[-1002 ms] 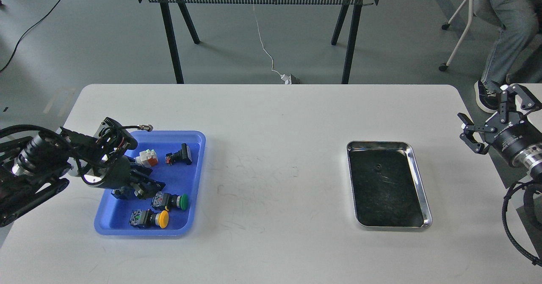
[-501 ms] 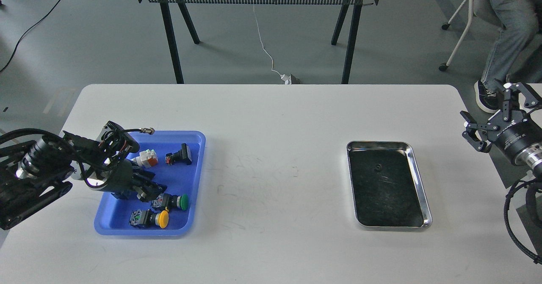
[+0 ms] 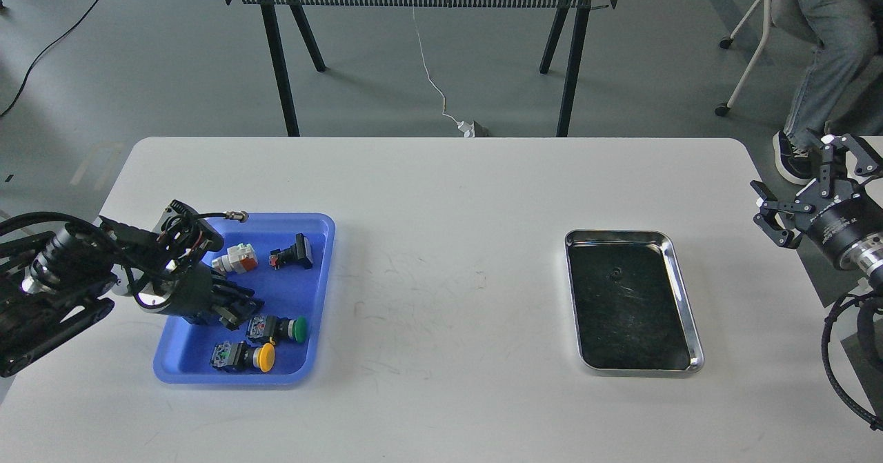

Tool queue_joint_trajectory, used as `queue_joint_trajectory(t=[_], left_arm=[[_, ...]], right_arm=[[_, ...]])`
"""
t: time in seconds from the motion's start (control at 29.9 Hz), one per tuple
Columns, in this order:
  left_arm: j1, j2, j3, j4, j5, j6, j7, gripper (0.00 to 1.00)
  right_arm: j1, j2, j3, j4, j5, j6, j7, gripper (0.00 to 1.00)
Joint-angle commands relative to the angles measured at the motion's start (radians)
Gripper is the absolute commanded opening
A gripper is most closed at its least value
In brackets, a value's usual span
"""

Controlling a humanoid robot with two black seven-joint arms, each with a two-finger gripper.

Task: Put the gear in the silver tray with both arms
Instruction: 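Lower the left gripper into the blue tray and grasp another black gear, then carry the second gear with the left gripper to mid-table and release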

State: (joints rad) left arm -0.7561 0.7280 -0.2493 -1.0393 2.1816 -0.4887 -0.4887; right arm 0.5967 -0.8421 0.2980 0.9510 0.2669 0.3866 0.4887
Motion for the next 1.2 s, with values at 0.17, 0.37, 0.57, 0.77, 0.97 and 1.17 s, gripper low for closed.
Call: queue_joint_trajectory(t=[0.17, 0.37, 0.57, 0.77, 0.97, 1.17], left_arm=[[-0.087, 0.031, -0.018, -0.103, 0.000, 0.000, 0.000, 0.12], [-0.187, 0.067, -0.016, -0.359, -0.037, 0.000, 0.000, 0.12], [-0.362, -0.048, 0.004, -0.453, 0.000, 0.000, 0.000, 0.12], [-0.523, -0.295, 0.172, -0.325, 0.000, 0.000, 0.000, 0.12], [-0.560, -0.517, 0.284, -0.150, 0.000, 0.000, 0.000, 0.12], [-0.558, -0.696, 0.360, 0.051, 0.000, 0.000, 0.000, 0.12]], right_arm=[[0.000, 0.000, 0.004, 0.000, 0.000, 0.000, 0.000, 0.97], [0.000, 0.000, 0.006, -0.002, 0.000, 0.000, 0.000, 0.97], [0.002, 0.003, 0.029, 0.003, -0.002, 0.000, 0.000, 0.97], [0.020, 0.012, 0.058, 0.008, -0.002, -0.003, 0.000, 0.97], [0.031, 0.017, 0.064, 0.012, -0.002, -0.026, 0.000, 0.97], [0.025, 0.011, 0.066, 0.009, -0.003, -0.029, 0.000, 0.97]])
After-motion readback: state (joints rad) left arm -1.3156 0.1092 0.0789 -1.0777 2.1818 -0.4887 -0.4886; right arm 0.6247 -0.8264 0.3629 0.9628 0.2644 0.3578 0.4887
